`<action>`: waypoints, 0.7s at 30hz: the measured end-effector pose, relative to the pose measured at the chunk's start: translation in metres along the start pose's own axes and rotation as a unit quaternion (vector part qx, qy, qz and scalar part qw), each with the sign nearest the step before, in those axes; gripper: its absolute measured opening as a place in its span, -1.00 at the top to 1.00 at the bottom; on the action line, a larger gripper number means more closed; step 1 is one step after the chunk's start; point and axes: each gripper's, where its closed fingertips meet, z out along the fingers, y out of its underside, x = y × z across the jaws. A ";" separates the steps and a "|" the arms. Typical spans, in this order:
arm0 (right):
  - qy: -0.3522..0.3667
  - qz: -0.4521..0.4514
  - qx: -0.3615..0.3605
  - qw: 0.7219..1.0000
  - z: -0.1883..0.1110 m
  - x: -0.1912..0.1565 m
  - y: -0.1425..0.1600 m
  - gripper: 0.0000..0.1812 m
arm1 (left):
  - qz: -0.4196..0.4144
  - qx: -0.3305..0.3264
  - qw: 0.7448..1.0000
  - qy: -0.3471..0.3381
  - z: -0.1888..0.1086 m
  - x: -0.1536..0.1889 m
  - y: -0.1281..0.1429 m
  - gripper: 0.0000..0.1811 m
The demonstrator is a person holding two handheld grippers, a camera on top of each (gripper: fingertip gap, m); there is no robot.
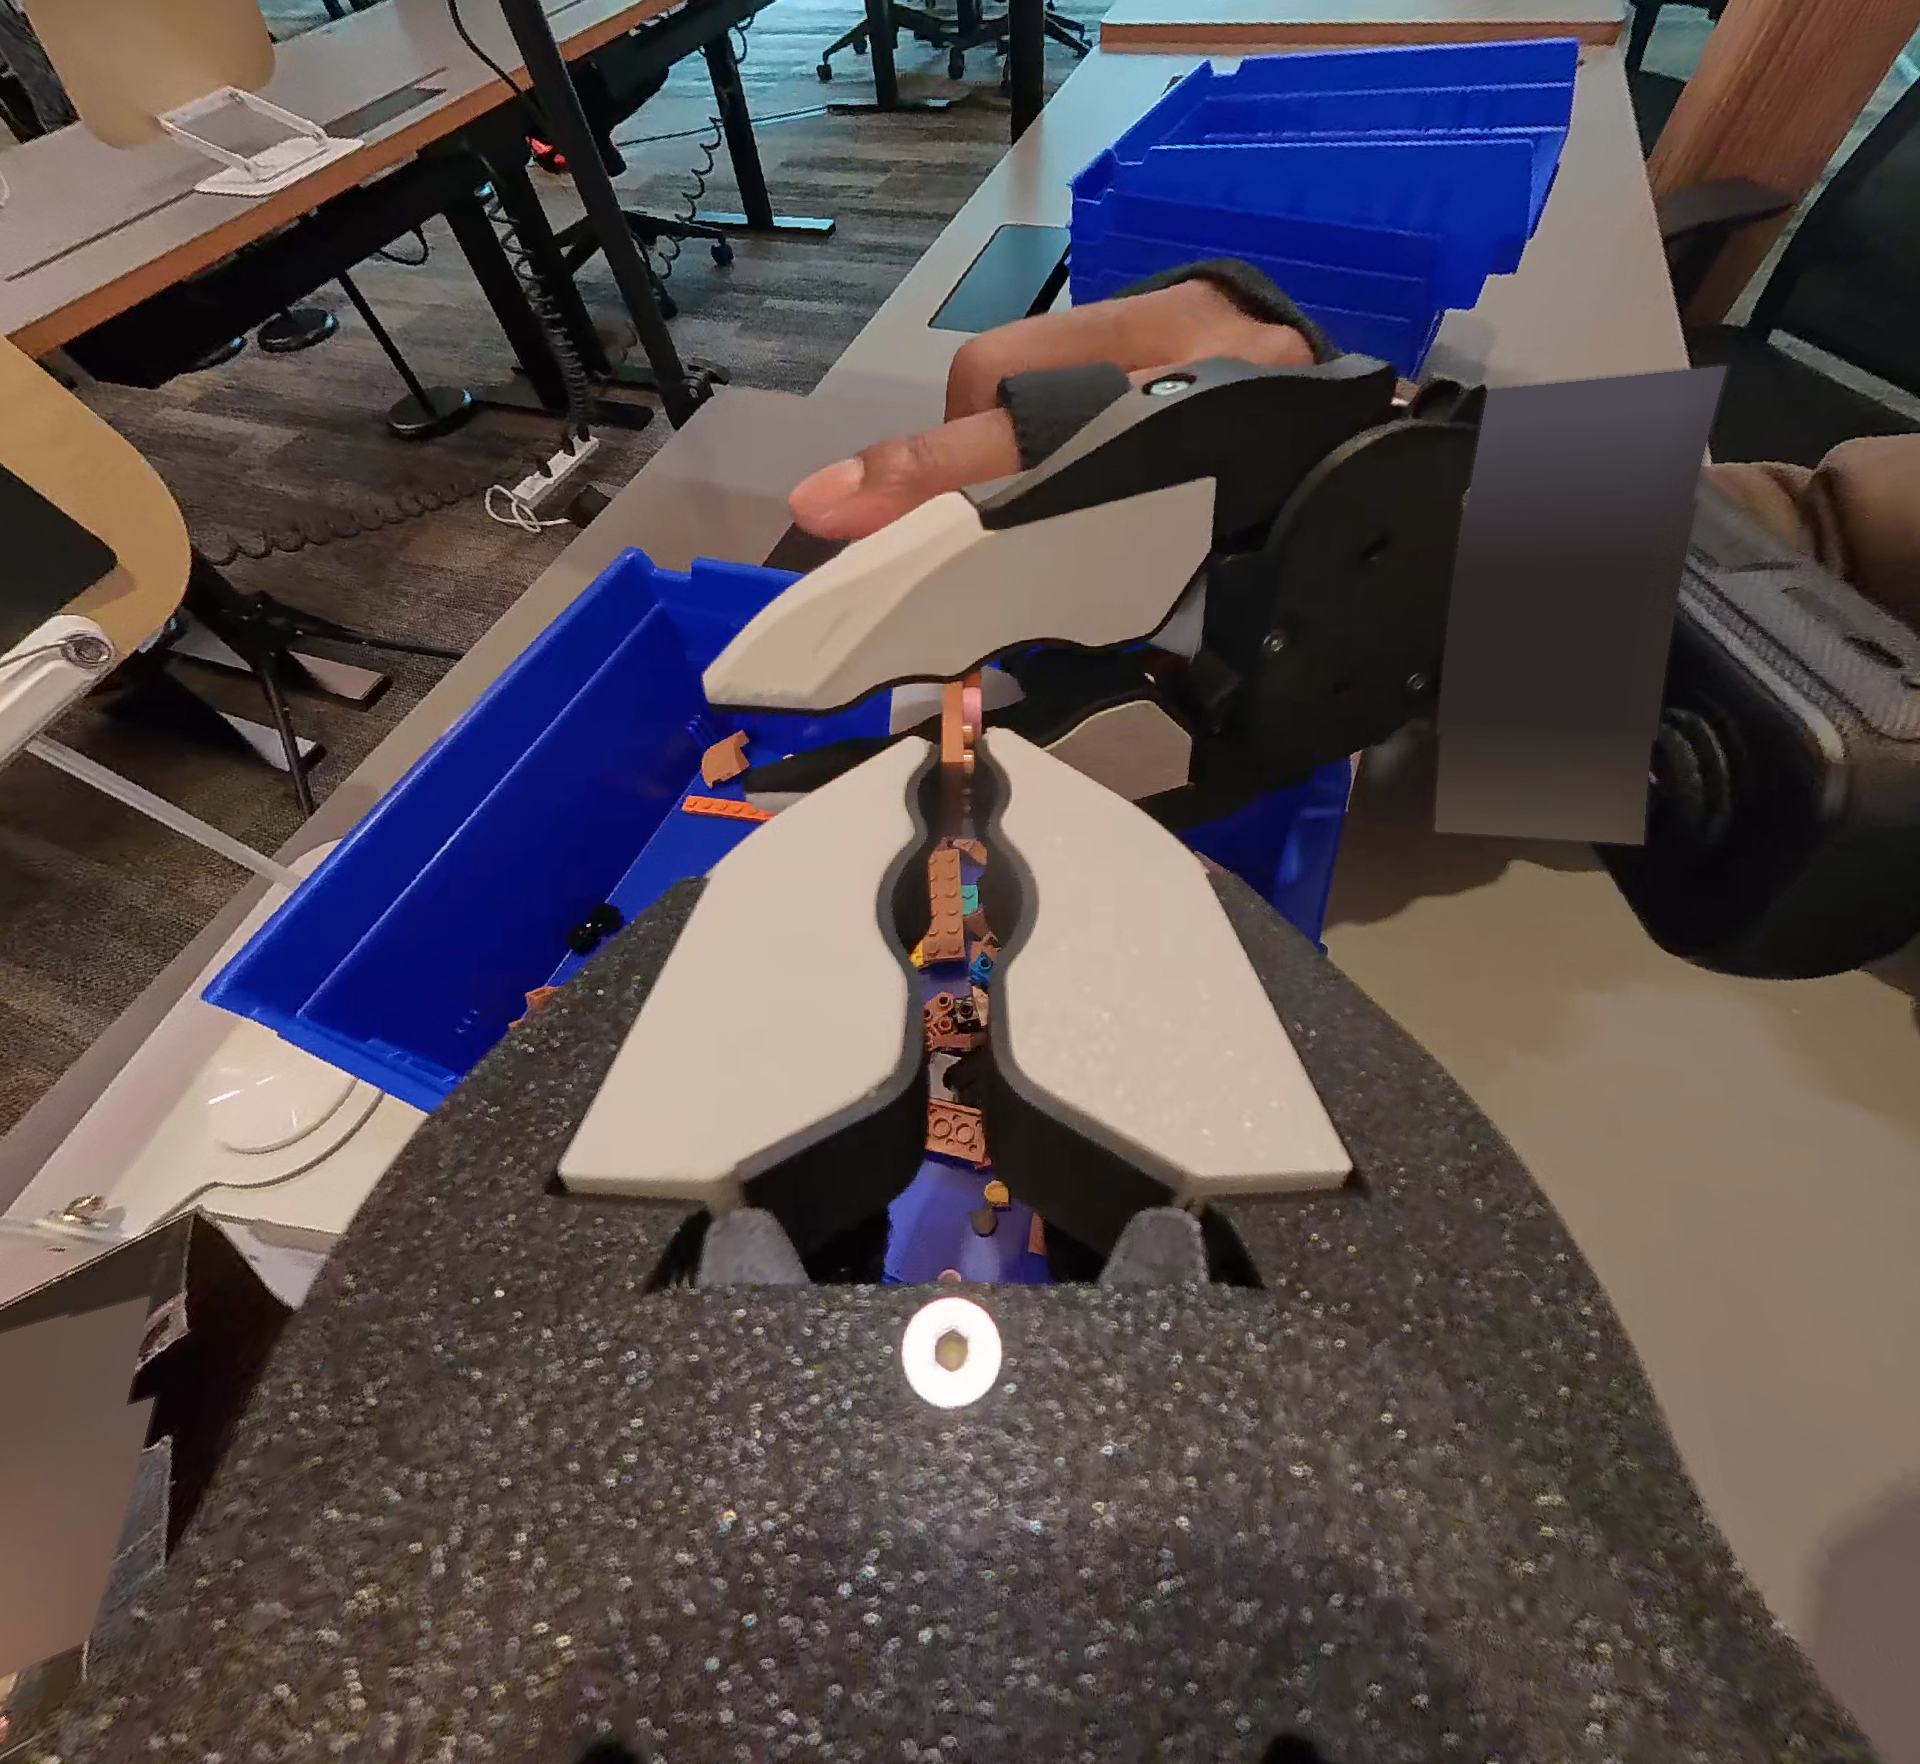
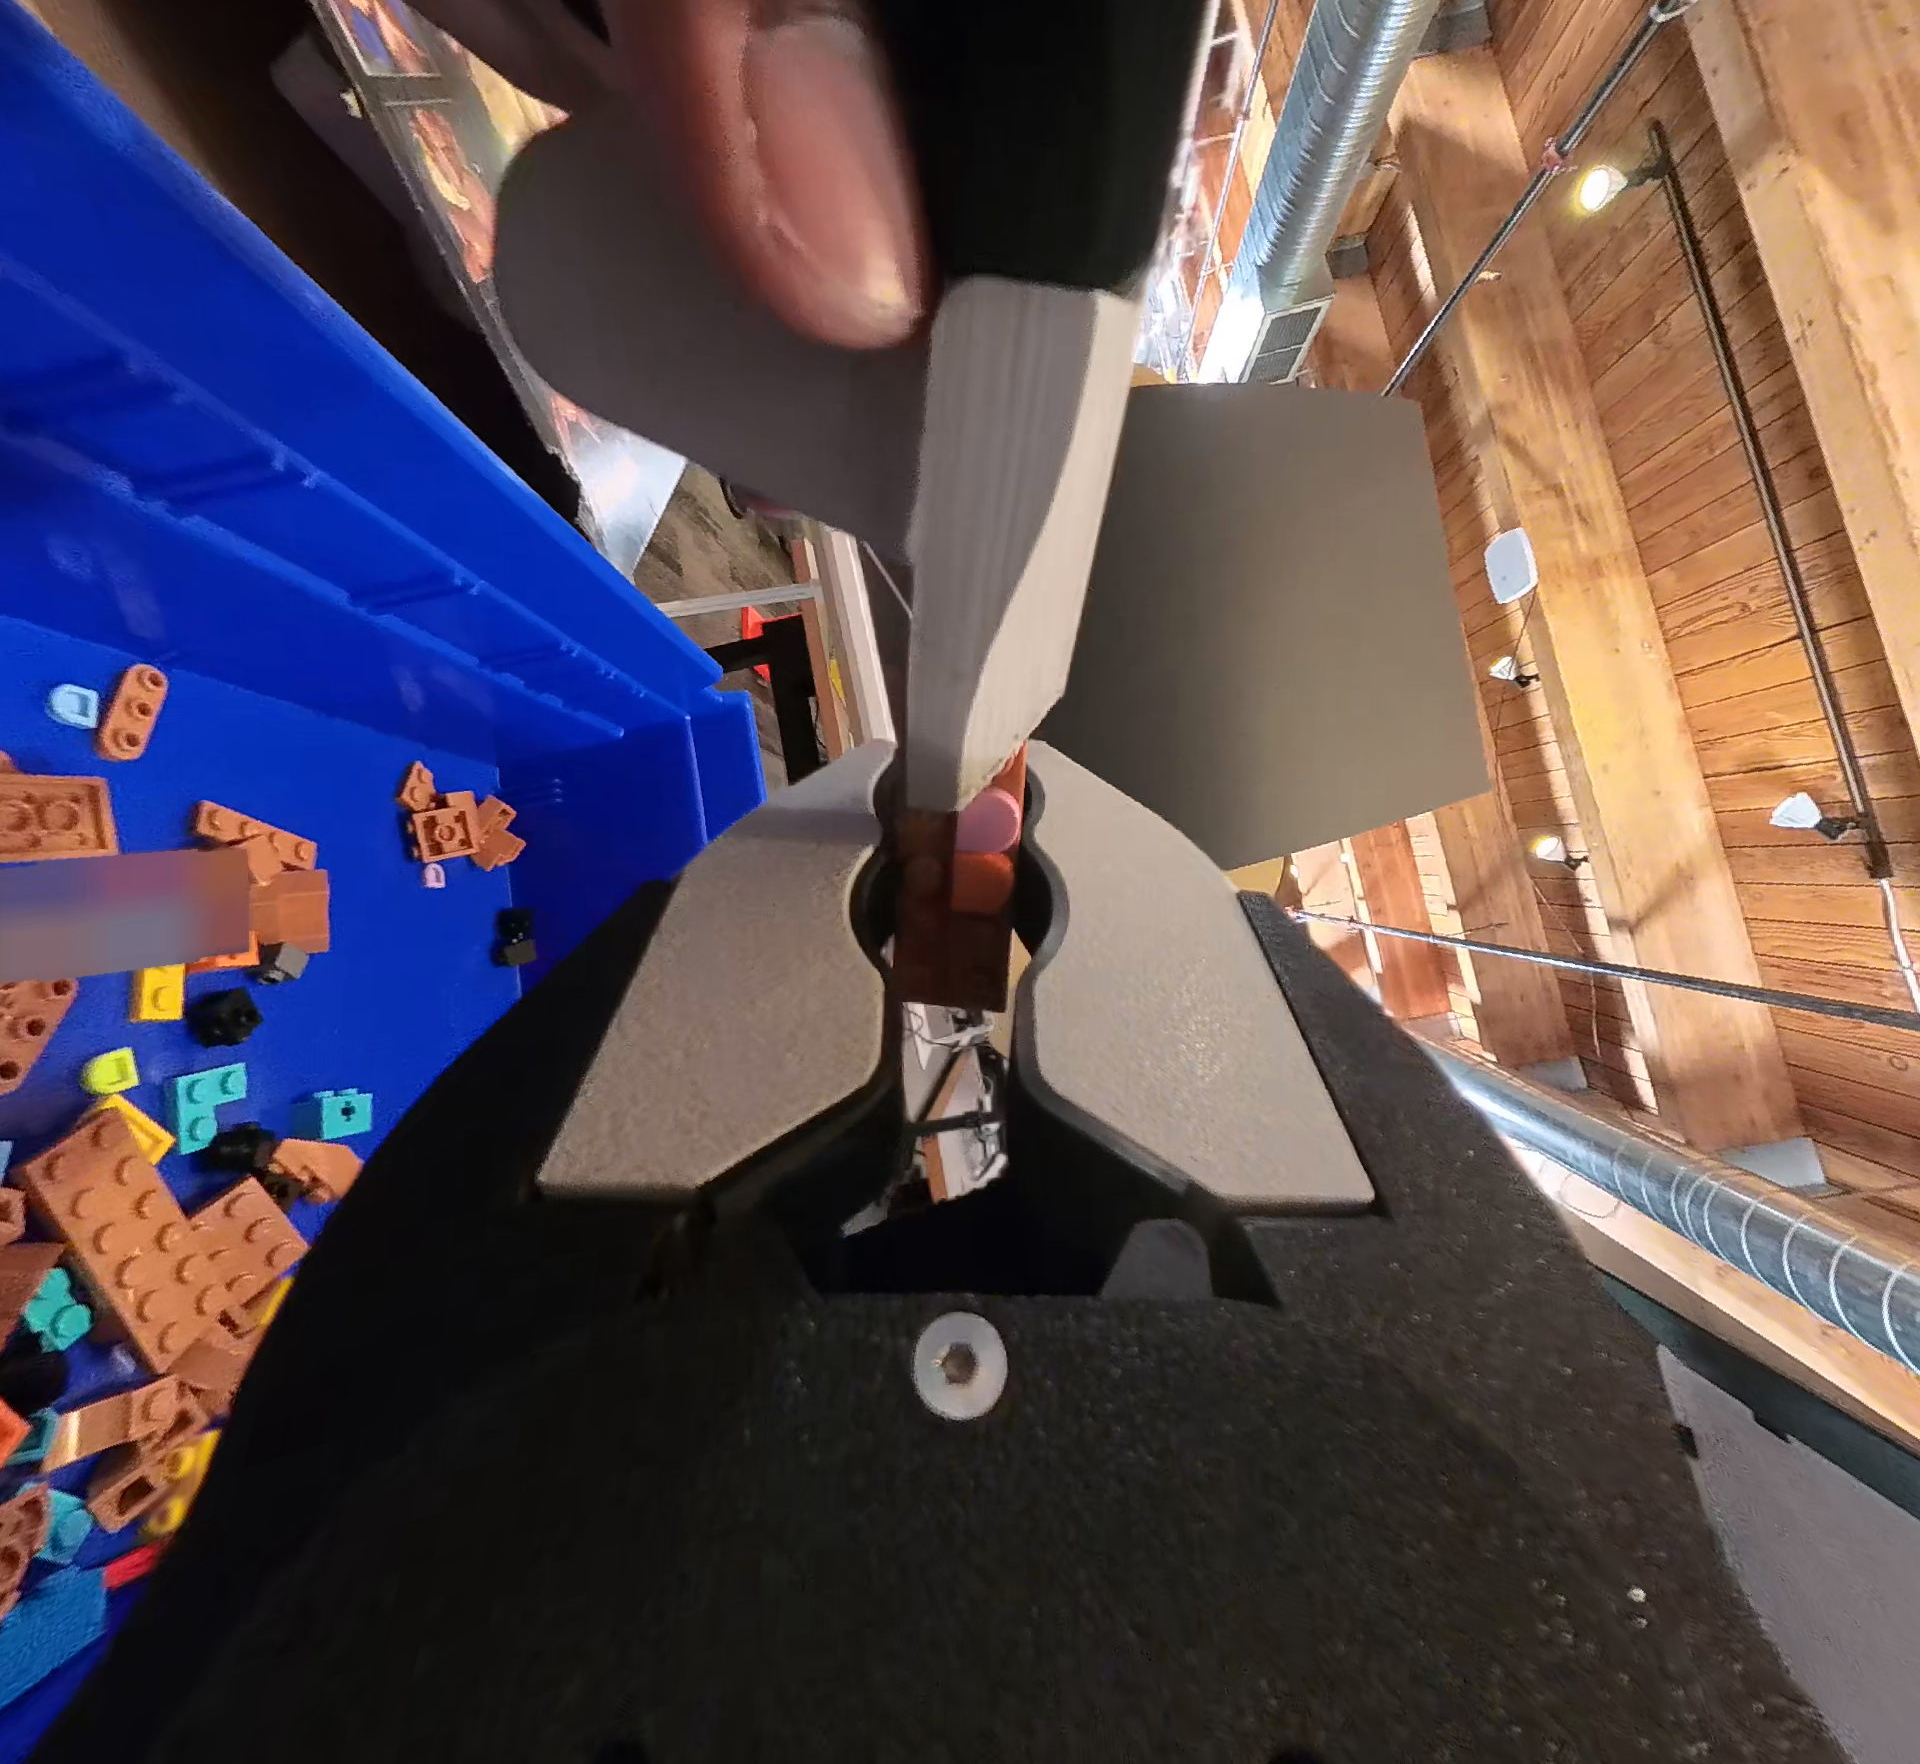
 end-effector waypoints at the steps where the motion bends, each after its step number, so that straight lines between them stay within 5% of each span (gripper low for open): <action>1: 0.003 -0.004 -0.001 1.000 0.000 0.001 0.000 0.81 | 0.001 0.000 1.000 -0.001 0.000 0.000 0.000 0.95; 21: 0.031 -0.043 0.007 0.999 -0.004 0.007 -0.002 0.82 | -0.064 0.023 0.996 0.062 -0.005 0.006 -0.003 0.95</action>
